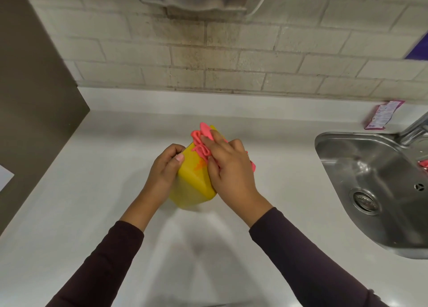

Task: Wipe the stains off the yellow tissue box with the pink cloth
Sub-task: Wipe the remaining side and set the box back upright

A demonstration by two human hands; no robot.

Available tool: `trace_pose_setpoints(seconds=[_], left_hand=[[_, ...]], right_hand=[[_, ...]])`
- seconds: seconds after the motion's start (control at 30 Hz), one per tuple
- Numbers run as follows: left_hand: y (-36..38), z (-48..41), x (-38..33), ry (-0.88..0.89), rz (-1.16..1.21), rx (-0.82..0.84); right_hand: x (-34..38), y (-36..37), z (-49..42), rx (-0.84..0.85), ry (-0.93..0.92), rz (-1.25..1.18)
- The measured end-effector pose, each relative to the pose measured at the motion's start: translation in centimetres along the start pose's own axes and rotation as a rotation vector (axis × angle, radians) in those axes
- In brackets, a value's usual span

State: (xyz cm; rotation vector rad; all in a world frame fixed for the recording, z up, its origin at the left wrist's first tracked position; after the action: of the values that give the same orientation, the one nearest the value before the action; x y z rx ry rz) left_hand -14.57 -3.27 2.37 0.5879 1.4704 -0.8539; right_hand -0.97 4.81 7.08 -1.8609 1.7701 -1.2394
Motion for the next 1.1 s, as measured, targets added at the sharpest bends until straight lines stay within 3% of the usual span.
trace_pose_setpoints(seconds=[0.17,0.4,0.73,0.93,1.1], left_hand=[[-0.4,-0.3,0.1,-0.025,0.025,0.021],[0.1,-0.3,0.7,-0.024,-0.047,-0.033],[-0.1,-0.7,0.7,-0.04,0.002,-0.014],[0.0,-0.6,0.9,-0.025,-0.034,-0.062],[0.2,-0.4,1.2,-0.021,-0.005,-0.076]], right_hand=[[-0.7,-1.0,1.9,0.073,-0.115,-0.047],[-1.6,-0.9,-0.1,-0.096,0.096,-0.064],[-0.8,-1.5,1.7,-0.019,-0.128,-0.107],[-1.9,-1.4,0.7,-0.153,0.093,-0.151],[-0.1,-0.6,0.3,-0.129,0.123,-0.24]])
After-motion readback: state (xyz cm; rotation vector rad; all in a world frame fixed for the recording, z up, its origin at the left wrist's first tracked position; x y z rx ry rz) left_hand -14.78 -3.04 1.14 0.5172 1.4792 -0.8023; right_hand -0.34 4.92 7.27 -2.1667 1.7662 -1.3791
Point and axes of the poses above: each hand's wrist, its own z-axis away from the middle knuckle, its own y-axis out of the palm, x = y × z, the point moved 2 cm from there along -z, towards the middle knuckle, and after that the axes turned 11 degrees about -y, right-handed, at the moved point
